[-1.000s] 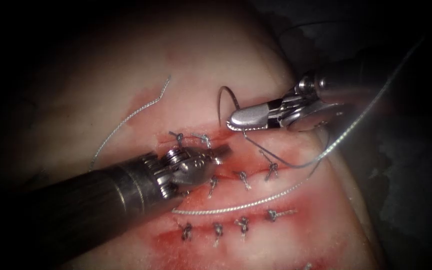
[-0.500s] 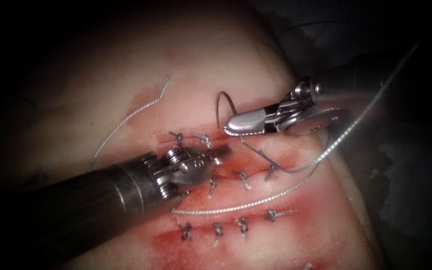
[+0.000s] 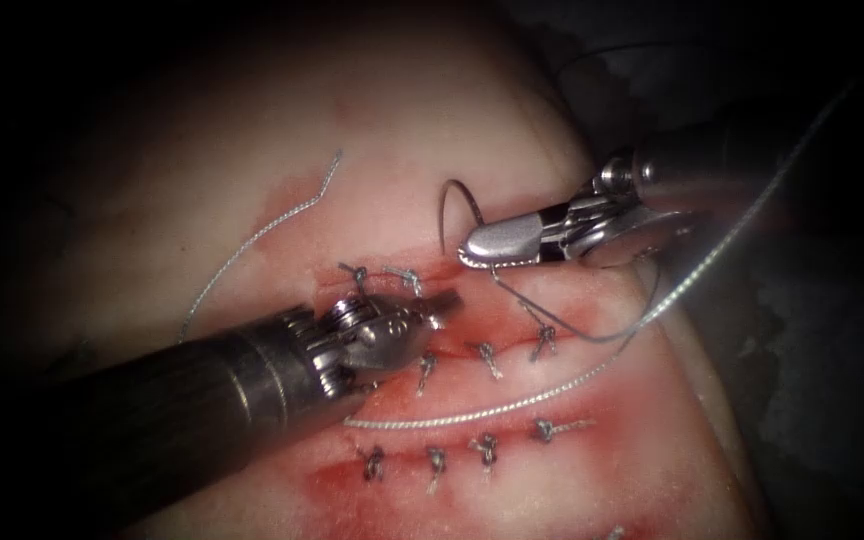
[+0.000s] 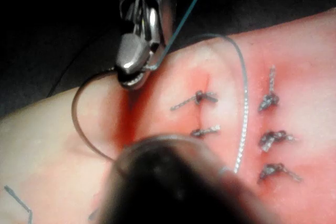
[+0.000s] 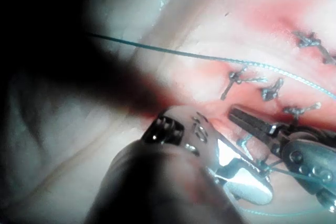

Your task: Wound Closure

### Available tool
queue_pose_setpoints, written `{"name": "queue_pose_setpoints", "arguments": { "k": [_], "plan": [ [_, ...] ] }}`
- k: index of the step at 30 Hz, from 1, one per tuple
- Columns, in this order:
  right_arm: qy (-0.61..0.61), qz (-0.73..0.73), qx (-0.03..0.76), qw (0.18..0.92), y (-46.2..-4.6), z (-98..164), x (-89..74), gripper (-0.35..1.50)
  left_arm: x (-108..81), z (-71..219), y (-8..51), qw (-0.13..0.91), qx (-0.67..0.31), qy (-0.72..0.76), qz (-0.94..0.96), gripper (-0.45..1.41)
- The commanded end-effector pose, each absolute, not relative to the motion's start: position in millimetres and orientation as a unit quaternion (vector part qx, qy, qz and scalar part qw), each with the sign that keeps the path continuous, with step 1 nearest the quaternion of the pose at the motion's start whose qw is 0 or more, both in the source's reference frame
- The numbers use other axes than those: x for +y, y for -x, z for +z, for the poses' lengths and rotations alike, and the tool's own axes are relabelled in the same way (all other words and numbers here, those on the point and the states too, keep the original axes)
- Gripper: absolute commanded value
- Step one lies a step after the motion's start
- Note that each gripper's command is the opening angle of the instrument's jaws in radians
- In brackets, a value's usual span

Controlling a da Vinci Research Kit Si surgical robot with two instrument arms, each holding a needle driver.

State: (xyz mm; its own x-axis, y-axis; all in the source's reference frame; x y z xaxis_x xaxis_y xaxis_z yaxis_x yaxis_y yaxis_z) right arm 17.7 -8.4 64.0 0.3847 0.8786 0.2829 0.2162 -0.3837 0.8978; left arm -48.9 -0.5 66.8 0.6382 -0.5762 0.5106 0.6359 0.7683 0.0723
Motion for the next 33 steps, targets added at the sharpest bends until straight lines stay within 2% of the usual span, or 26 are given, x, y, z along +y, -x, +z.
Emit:
{"name": "queue_pose_setpoints", "arguments": {
  "k": [1, 13, 20, 25, 33],
  "plan": [
    [-0.725, 0.405, 0.380, 0.408, -18.6, 64.4, -7.9, -0.35, 0.6, 66.9, 49.5, 0.902, -0.263, 0.059, -0.336, -0.45],
    [-0.734, 0.412, 0.362, 0.401, -18.8, 65.8, -8.9, -0.35, 0.5, 66.9, 49.4, 0.902, -0.263, 0.060, -0.336, -0.45],
    [-0.749, 0.422, 0.350, 0.373, -19.0, 64.3, -7.9, -0.35, 0.4, 67.1, 49.5, 0.903, -0.263, 0.054, -0.335, -0.45],
    [-0.772, 0.442, 0.307, 0.338, -19.2, 64.1, -7.4, -0.35, 0.2, 67.4, 49.5, 0.908, -0.258, 0.054, -0.326, -0.45],
    [-0.776, 0.449, 0.299, 0.326, -19.5, 64.0, -6.9, -0.35, -0.1, 67.6, 49.5, 0.911, -0.256, 0.049, -0.319, -0.45]
  ]
}}
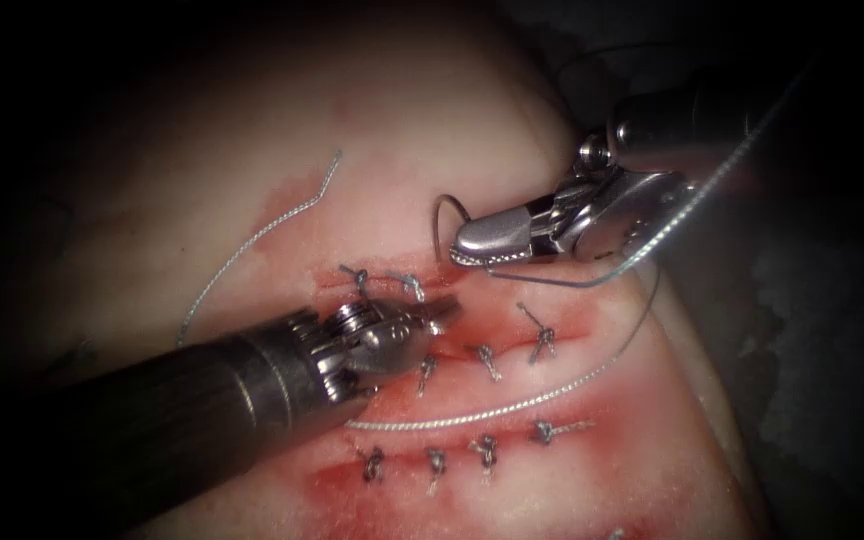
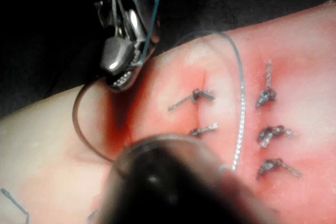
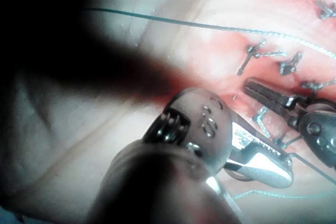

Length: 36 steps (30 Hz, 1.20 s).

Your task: Wound Closure

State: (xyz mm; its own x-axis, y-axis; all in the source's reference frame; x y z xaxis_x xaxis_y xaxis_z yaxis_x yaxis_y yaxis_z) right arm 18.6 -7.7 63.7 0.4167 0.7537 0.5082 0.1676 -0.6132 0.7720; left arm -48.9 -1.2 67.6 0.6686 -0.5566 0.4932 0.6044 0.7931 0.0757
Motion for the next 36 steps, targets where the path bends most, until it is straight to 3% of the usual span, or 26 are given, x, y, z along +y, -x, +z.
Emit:
{"name": "queue_pose_setpoints", "arguments": {
  "k": [1, 21, 36],
  "plan": [
    [-0.777, 0.449, 0.299, 0.326, -19.4, 64.0, -6.7, -0.35, -0.1, 67.7, 49.6, 0.911, -0.254, 0.048, -0.320, -0.45],
    [-0.786, 0.460, 0.276, 0.307, -19.3, 64.5, -5.9, -0.35, -0.5, 68.0, 49.4, 0.916, -0.249, 0.048, -0.310, -0.45],
    [-0.801, 0.514, 0.221, 0.213, -19.3, 65.1, -3.8, -0.35, -0.8, 68.6, 49.1, 0.923, -0.241, 0.047, -0.295, -0.45]
  ]
}}
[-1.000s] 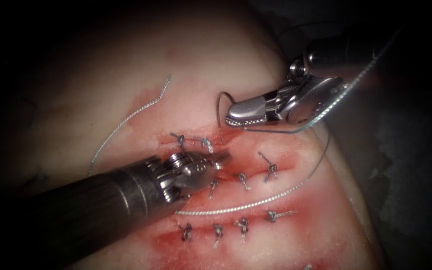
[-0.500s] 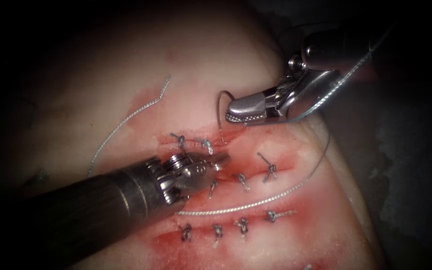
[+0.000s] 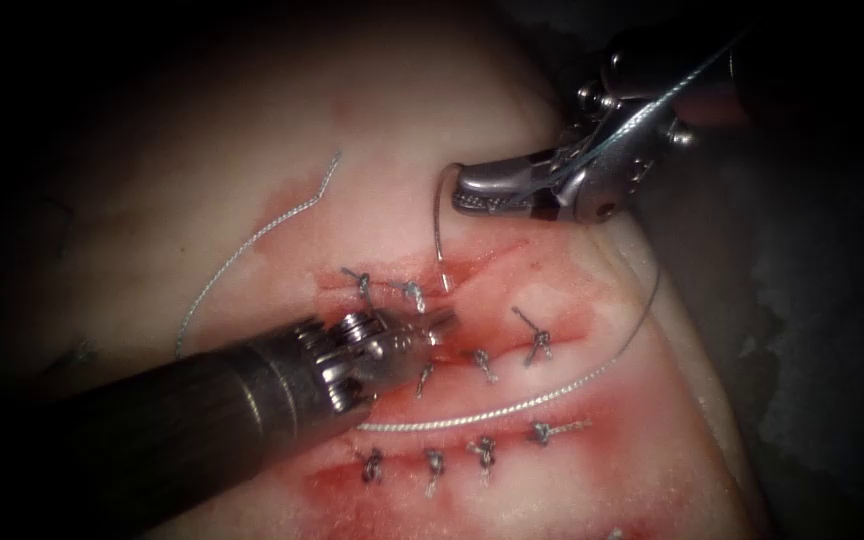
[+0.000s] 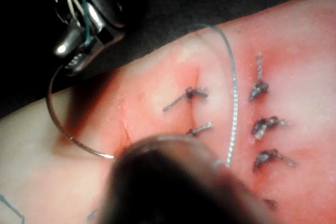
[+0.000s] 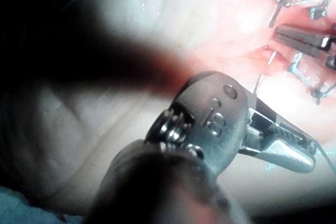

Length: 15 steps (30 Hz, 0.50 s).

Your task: Wound Closure

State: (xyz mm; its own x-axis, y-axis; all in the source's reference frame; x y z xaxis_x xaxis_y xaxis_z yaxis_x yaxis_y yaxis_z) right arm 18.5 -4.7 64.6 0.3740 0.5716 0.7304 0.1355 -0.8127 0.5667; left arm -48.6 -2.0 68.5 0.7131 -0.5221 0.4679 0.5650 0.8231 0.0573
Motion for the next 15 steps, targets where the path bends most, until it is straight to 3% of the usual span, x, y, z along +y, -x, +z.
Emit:
{"name": "queue_pose_setpoints", "arguments": {
  "k": [1, 15],
  "plan": [
    [-0.801, 0.518, 0.216, 0.206, -19.3, 65.1, -3.7, -0.35, -0.7, 68.6, 49.1, 0.923, -0.241, 0.047, -0.295, -0.45],
    [-0.799, 0.559, 0.171, 0.142, -19.2, 66.2, -2.7, -0.35, -0.6, 68.7, 48.9, 0.926, -0.241, 0.048, -0.286, -0.45]
  ]
}}
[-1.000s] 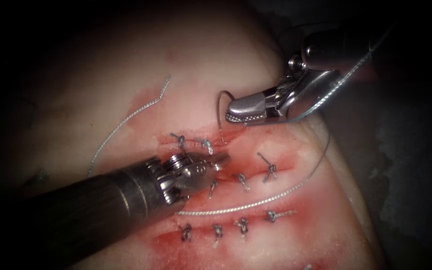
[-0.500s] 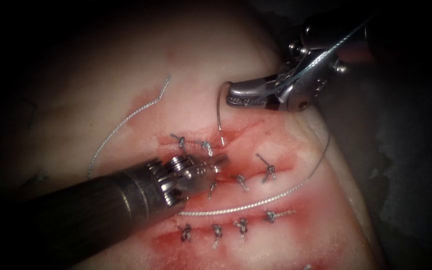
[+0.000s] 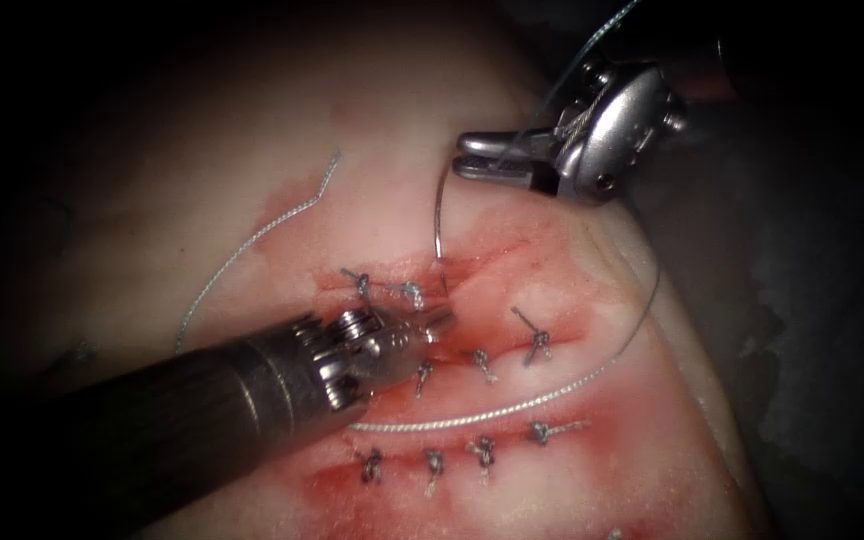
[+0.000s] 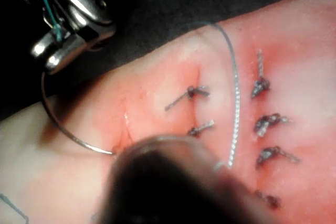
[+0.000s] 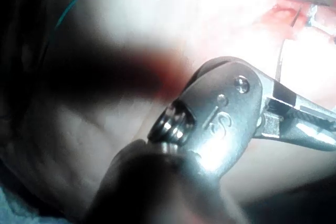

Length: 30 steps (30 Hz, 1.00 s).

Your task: Wound Closure

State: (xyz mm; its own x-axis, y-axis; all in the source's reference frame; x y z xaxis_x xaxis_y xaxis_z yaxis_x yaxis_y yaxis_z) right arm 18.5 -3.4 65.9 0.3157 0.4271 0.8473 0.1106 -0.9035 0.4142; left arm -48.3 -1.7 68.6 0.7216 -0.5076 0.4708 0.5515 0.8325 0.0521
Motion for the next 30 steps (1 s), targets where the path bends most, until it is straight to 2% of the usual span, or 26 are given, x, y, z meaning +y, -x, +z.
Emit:
{"name": "queue_pose_setpoints", "arguments": {
  "k": [1, 5, 22, 25, 26, 30],
  "plan": [
    [-0.798, 0.561, 0.170, 0.140, -19.1, 66.2, -2.7, -0.35, -0.6, 68.7, 48.9, 0.926, -0.241, 0.048, -0.286, -0.45],
    [-0.802, 0.572, 0.133, 0.110, -19.0, 66.5, -2.5, -0.35, -0.6, 68.7, 48.9, 0.926, -0.241, 0.048, -0.286, -0.45],
    [-0.772, 0.623, 0.100, 0.079, -19.1, 68.9, -2.1, -0.35, -0.6, 68.7, 48.9, 0.926, -0.241, 0.048, -0.286, -0.45],
    [-0.799, 0.576, 0.132, 0.106, -18.8, 67.6, -2.5, -0.35, -0.7, 68.7, 48.9, 0.926, -0.241, 0.048, -0.286, -0.45],
    [-0.792, 0.550, 0.203, 0.169, -18.9, 67.0, -2.7, -0.35, -0.7, 68.7, 48.9, 0.926, -0.241, 0.048, -0.286, -0.45],
    [-0.770, 0.517, 0.288, 0.238, -19.0, 65.8, -2.8, -0.35, -0.7, 68.7, 48.9, 0.926, -0.241, 0.048, -0.286, -0.45]
  ]
}}
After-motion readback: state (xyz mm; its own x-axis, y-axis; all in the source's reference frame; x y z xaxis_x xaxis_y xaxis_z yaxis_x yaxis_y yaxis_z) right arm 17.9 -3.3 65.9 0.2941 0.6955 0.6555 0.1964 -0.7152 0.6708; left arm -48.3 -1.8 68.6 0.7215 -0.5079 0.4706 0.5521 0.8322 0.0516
